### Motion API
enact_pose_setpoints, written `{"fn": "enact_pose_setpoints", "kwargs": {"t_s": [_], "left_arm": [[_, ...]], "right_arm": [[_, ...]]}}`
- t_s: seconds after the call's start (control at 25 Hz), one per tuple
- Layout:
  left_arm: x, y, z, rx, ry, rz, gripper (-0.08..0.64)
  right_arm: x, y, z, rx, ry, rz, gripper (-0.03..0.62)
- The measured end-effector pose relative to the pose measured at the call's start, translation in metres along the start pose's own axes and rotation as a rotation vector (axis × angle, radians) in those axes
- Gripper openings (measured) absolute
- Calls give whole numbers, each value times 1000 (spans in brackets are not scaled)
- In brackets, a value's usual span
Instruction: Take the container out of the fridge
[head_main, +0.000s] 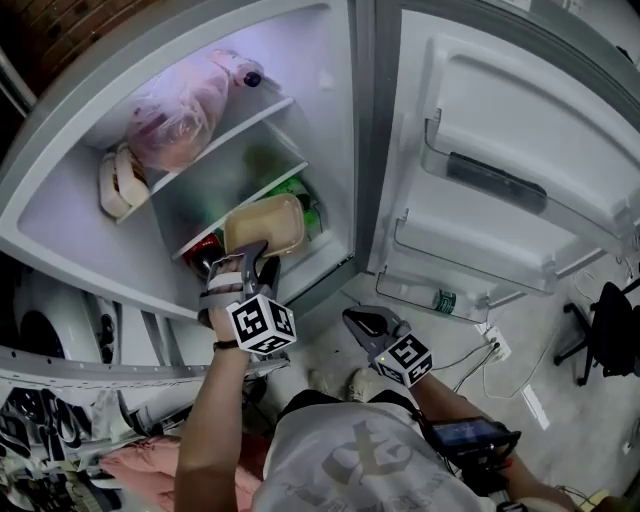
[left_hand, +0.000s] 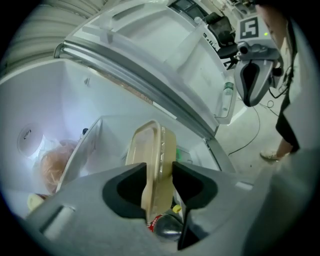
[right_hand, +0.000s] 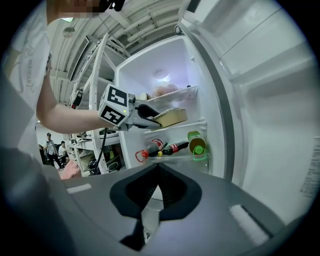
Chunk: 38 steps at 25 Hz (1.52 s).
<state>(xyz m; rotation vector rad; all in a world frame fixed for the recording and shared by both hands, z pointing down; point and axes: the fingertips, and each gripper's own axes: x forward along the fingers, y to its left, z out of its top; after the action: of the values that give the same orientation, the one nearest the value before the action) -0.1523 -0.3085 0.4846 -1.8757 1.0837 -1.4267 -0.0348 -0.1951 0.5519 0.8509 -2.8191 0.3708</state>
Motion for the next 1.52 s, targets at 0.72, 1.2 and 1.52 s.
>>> {"fn": "enact_pose_setpoints", "kwargs": {"t_s": [0.72,1.2,1.52], "left_arm": [[-88,-71,16,204,-248,-37,163],[-140,-130,56,260,-434,-99,161],[-160,-157,92,291,-540,-131,160]], "right_arm": [[-34,39,3,3,-46,-252,8],[-124,68,-10,17,-47,-485,8],[-175,68,-15,35,-53,-606,8]]}}
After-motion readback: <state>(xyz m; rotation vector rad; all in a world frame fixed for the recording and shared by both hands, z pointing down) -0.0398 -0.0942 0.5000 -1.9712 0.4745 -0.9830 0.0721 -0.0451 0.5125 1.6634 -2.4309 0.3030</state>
